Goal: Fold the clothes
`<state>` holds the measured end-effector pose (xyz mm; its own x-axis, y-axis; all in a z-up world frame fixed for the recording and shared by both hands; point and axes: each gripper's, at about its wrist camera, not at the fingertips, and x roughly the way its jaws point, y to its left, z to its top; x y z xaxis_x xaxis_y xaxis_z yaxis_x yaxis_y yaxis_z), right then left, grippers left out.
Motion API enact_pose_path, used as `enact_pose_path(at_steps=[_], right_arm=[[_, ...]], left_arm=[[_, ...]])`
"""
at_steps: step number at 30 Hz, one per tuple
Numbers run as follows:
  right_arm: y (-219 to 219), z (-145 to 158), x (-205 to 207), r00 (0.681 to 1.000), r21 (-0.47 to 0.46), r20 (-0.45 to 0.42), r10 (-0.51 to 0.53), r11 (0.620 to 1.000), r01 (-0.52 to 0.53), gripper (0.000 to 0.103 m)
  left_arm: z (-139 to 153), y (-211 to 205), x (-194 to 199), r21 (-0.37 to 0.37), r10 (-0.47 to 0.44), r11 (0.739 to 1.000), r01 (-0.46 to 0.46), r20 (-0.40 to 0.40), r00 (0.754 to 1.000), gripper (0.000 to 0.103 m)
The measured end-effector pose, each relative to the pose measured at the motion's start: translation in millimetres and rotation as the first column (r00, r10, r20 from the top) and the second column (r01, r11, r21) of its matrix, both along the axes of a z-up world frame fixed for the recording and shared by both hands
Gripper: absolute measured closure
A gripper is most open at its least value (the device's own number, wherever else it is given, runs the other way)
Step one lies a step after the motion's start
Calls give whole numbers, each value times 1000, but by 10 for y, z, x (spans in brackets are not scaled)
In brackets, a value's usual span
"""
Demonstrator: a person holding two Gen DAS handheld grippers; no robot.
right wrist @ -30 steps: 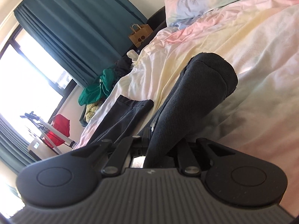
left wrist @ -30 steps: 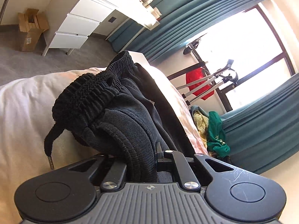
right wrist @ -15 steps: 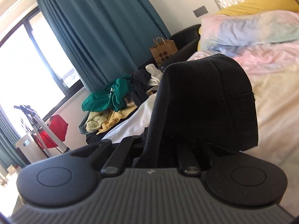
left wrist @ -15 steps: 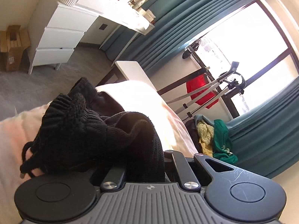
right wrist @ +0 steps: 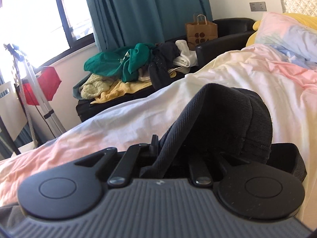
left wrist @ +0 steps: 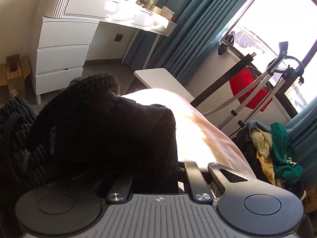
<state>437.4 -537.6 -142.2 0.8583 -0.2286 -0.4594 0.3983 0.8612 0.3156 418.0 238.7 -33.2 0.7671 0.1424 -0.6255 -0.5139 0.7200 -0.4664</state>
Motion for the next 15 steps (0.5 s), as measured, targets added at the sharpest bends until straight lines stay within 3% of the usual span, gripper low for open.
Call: enact_pose_path(at_steps=[1, 4, 6, 7, 9, 11, 15], right_arm=[[-30, -23, -48, 1000, 25, 18, 11, 1000, -12, 87], [-133, -68, -320, 997, 114, 75, 17, 993, -26, 69], [-194, -89, -592, 991, 150, 131, -5, 989, -14, 54], [-241, -107, -741, 986, 179, 166, -16, 984, -14, 53], [-332, -145, -1037, 972, 236, 232, -43, 972, -14, 44], [-393, -229, -1293, 960, 305, 263, -98, 952, 14, 44], [-359, -408, -1378, 964, 403, 245, -104, 915, -4, 44]], left_arm=[[-17, -9, -15, 7, -8, 1000, 9, -11, 1000, 78], [38, -49, -80, 21, -67, 997, 68, -28, 997, 58], [112, -77, -226, -2, -107, 994, 107, -15, 994, 45], [150, -92, -309, -17, -129, 991, 129, -8, 992, 37], [219, -113, -545, -39, -153, 987, 154, 6, 988, 33], [256, -112, -806, -59, -160, 985, 161, 20, 987, 20], [210, -15, -1317, -131, -127, 983, 128, 18, 992, 17]])
